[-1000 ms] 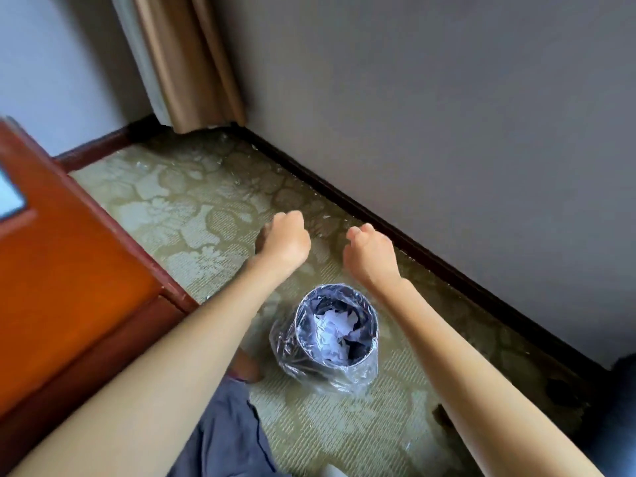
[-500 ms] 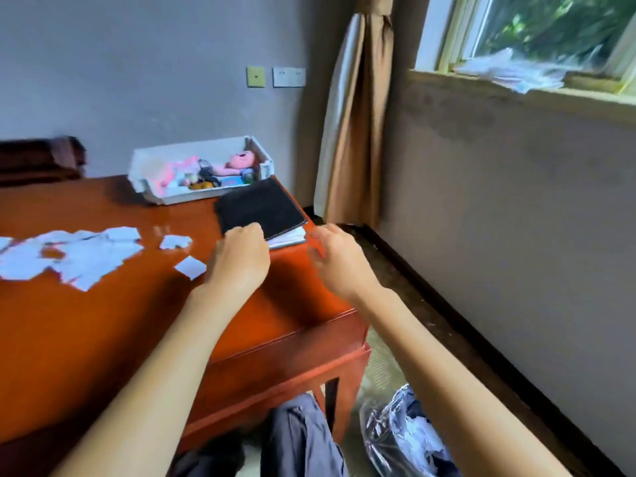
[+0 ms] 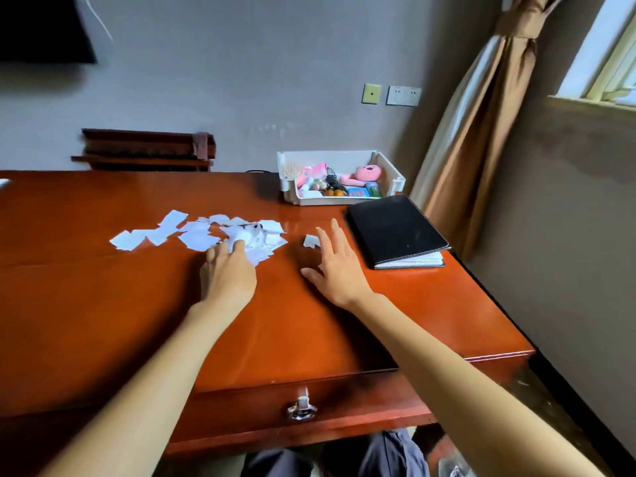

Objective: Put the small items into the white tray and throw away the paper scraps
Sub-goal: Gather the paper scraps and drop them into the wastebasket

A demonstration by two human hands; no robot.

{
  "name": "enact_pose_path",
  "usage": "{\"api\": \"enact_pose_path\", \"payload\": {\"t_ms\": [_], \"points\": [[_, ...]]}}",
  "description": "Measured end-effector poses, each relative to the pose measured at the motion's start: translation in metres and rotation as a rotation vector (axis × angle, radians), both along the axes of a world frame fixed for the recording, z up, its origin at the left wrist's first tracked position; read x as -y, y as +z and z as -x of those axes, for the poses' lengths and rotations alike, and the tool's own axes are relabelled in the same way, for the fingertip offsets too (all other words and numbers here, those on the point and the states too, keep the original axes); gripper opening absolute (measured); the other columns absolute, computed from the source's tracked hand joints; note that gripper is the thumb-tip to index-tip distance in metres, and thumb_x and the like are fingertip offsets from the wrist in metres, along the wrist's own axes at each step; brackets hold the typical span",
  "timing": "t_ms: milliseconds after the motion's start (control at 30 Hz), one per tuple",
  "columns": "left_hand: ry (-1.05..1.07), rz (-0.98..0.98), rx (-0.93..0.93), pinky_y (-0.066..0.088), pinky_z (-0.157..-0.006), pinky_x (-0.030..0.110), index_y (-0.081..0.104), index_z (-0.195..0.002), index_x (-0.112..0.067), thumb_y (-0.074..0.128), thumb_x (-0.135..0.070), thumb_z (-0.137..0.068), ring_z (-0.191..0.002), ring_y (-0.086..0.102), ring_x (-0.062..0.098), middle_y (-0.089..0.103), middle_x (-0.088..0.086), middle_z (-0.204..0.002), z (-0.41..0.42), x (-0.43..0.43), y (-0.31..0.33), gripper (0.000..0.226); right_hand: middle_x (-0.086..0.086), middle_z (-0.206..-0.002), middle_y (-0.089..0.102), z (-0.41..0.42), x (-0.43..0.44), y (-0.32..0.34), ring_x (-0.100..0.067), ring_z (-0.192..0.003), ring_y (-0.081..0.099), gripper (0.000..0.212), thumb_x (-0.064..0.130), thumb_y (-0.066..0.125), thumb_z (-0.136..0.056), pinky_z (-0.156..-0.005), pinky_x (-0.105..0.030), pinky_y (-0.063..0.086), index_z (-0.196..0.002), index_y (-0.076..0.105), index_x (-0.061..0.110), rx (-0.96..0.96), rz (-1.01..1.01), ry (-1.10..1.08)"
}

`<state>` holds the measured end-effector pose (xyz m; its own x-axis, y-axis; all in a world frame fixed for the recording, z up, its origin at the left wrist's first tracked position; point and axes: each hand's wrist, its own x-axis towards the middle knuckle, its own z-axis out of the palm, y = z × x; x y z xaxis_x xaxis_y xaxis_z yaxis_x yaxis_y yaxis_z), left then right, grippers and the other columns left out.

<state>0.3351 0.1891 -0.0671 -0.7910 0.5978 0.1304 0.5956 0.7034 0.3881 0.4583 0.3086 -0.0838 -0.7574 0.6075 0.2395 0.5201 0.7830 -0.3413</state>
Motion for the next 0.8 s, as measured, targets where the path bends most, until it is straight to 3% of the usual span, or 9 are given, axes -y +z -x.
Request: {"api": "enact_pose_path", "payload": {"t_ms": [100,200,333,433,533,667,733,800], "points": [[-0.056,0.007,0.036,0.023,-0.115,0.043,0.015,-0.148,-0.016,0.035,-0.030,-0.099,-0.146,0.007,0.030,0.011,0.014,-0.157,0.022,0.000,-0.003,0.055,-0.009,-0.157,-0.016,0.025,-0.016,0.002,-0.027,-0.147,-0.009,0.089,0.053,0.051,-0.087,-0.121,-0.046,0.009,-0.149,-0.004,0.022,0.071,0.073,-0.009],[-0.139,-0.004,0.101,0.012,-0.118,0.040,0.005,-0.150,-0.018,0.037,-0.039,-0.097,-0.147,-0.005,0.025,-0.002,0.010,-0.159,0.041,-0.009,-0.008,0.065,-0.005,-0.157,-0.017,0.050,-0.029,-0.001,-0.024,-0.147,-0.009,0.089,0.055,0.050,-0.086,-0.121,-0.047,0.008,-0.148,-0.007,0.025,0.100,0.114,0.056],[-0.222,0.088,0.034,0.001,-0.119,0.039,0.006,-0.150,-0.021,0.029,-0.039,-0.099,-0.148,-0.003,0.017,0.002,0.004,-0.160,0.057,-0.020,-0.018,0.059,0.005,-0.158,-0.016,0.079,-0.039,0.000,-0.019,-0.146,-0.013,0.071,0.051,0.040,-0.092,-0.120,-0.048,0.003,-0.148,-0.001,0.035,0.200,0.049,0.178],[-0.250,0.157,0.019,-0.003,-0.119,0.040,0.015,-0.149,-0.027,0.024,-0.038,-0.099,-0.148,0.002,0.014,0.008,0.000,-0.159,0.061,-0.023,-0.023,0.052,0.008,-0.159,-0.004,0.093,-0.043,0.002,-0.014,-0.147,-0.008,0.056,0.049,0.034,-0.095,-0.120,-0.044,0.000,-0.146,0.015,0.037,0.287,0.047,0.264],[-0.224,0.126,-0.011,0.000,-0.119,0.039,0.020,-0.148,-0.028,0.023,-0.037,-0.100,-0.147,0.007,0.016,0.013,0.001,-0.158,0.063,-0.024,-0.025,0.049,0.001,-0.158,0.017,0.093,-0.045,0.001,-0.016,-0.147,0.009,0.051,0.047,0.038,-0.095,-0.121,-0.040,0.005,-0.142,0.033,0.028,0.217,0.071,0.243],[-0.170,0.086,-0.084,0.018,-0.116,0.036,0.029,-0.145,-0.021,0.027,-0.031,-0.101,-0.140,0.028,0.020,0.033,0.004,-0.151,0.058,-0.020,-0.023,0.045,-0.009,-0.135,0.052,0.076,-0.046,0.000,-0.027,-0.129,0.043,0.043,0.041,0.050,-0.091,-0.110,-0.036,0.031,-0.124,0.053,0.014,0.097,0.024,0.174],[-0.146,0.068,-0.119,0.027,-0.111,0.035,0.032,-0.143,-0.016,0.030,-0.028,-0.100,-0.134,0.036,0.023,0.042,0.006,-0.144,0.052,-0.017,-0.020,0.044,-0.008,-0.118,0.057,0.064,-0.045,0.000,-0.028,-0.113,0.050,0.036,0.040,0.051,-0.089,-0.099,-0.036,0.039,-0.114,0.054,0.013,0.064,0.018,0.135],[-0.124,0.031,-0.153,0.030,-0.108,0.036,0.034,-0.141,-0.014,0.032,-0.031,-0.099,-0.131,0.037,0.025,0.043,0.008,-0.142,0.047,-0.015,-0.017,0.046,-0.007,-0.116,0.054,0.053,-0.044,0.000,-0.028,-0.110,0.049,0.039,0.044,0.050,-0.088,-0.096,-0.037,0.040,-0.114,0.051,0.015,0.066,0.006,0.118]]}}
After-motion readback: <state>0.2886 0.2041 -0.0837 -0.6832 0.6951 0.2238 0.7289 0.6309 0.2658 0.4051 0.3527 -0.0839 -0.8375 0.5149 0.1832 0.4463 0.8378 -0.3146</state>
